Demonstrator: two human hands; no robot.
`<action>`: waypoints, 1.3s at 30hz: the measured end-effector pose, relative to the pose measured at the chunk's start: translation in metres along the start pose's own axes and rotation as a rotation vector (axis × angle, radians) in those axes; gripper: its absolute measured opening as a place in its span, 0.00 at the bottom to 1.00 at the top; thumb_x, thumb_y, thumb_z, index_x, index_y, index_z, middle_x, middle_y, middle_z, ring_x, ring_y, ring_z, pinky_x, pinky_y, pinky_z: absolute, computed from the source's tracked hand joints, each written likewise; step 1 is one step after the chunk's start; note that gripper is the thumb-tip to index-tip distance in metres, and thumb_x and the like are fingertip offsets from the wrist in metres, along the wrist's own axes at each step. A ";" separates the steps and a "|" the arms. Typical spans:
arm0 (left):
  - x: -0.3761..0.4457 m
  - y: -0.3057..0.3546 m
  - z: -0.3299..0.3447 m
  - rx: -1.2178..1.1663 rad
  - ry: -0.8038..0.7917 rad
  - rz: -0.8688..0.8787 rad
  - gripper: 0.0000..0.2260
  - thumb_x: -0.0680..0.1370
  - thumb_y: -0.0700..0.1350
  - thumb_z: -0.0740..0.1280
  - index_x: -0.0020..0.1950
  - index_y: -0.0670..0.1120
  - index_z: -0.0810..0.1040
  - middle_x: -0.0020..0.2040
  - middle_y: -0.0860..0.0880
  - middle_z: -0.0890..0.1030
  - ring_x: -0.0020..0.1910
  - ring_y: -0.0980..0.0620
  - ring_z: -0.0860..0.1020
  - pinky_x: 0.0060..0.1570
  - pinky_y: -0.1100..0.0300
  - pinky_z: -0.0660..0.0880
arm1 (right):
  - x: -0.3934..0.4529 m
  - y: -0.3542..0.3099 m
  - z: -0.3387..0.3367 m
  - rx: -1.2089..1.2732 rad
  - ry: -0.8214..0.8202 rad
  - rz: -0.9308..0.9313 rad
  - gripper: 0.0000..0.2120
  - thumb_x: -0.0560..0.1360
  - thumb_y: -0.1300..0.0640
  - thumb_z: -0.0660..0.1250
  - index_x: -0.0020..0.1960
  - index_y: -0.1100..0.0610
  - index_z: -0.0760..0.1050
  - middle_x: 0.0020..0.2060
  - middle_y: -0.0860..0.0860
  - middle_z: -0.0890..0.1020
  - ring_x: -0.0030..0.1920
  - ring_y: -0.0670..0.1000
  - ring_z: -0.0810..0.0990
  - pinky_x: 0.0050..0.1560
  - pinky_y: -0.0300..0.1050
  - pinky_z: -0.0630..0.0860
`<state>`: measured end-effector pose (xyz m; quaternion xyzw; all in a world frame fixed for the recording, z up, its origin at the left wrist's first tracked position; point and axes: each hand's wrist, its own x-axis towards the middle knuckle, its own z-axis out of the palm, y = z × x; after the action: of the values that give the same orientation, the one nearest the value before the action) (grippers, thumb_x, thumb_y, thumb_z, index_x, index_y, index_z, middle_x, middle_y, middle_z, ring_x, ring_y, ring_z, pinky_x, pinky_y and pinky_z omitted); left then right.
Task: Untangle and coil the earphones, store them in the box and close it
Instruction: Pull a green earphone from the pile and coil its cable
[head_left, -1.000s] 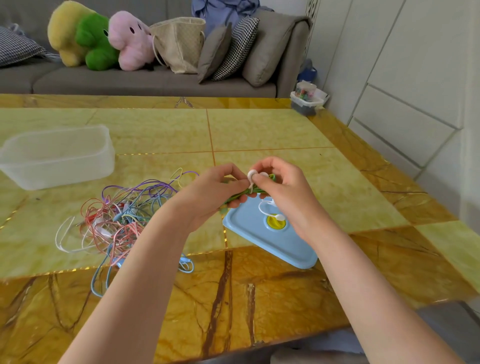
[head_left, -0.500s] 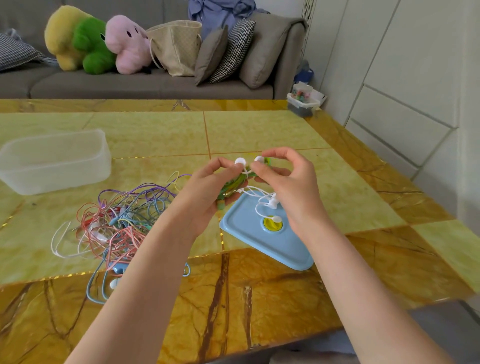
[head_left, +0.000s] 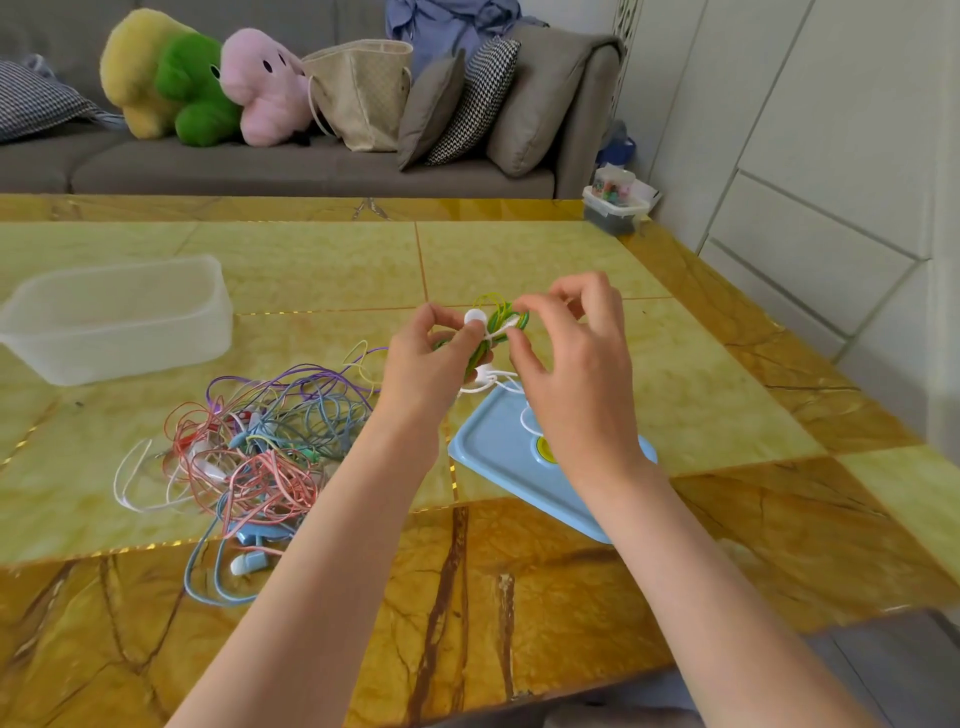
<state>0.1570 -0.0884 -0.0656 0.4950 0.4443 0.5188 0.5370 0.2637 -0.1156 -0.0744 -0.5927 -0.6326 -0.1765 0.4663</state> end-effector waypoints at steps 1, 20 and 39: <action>0.001 0.000 0.000 0.035 0.006 0.036 0.09 0.78 0.43 0.65 0.39 0.47 0.71 0.35 0.49 0.78 0.33 0.55 0.77 0.31 0.69 0.71 | 0.001 0.000 0.000 0.075 -0.009 0.048 0.04 0.71 0.62 0.70 0.45 0.62 0.79 0.42 0.55 0.77 0.42 0.52 0.74 0.39 0.32 0.65; -0.001 0.000 0.005 -0.089 0.067 0.116 0.09 0.79 0.43 0.64 0.39 0.47 0.69 0.37 0.50 0.75 0.34 0.56 0.72 0.35 0.62 0.67 | 0.014 -0.001 -0.021 1.226 -0.320 1.020 0.05 0.73 0.68 0.68 0.41 0.61 0.74 0.34 0.54 0.84 0.34 0.47 0.83 0.35 0.35 0.77; 0.003 0.007 -0.010 -0.172 -0.356 -0.320 0.09 0.79 0.40 0.58 0.42 0.42 0.75 0.32 0.50 0.76 0.33 0.54 0.73 0.41 0.62 0.69 | 0.014 0.008 -0.018 1.040 -0.518 0.710 0.13 0.75 0.71 0.61 0.44 0.55 0.78 0.38 0.49 0.82 0.40 0.46 0.79 0.46 0.37 0.76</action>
<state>0.1462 -0.0853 -0.0594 0.4546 0.3696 0.3678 0.7222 0.2797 -0.1200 -0.0567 -0.4862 -0.4937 0.4618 0.5537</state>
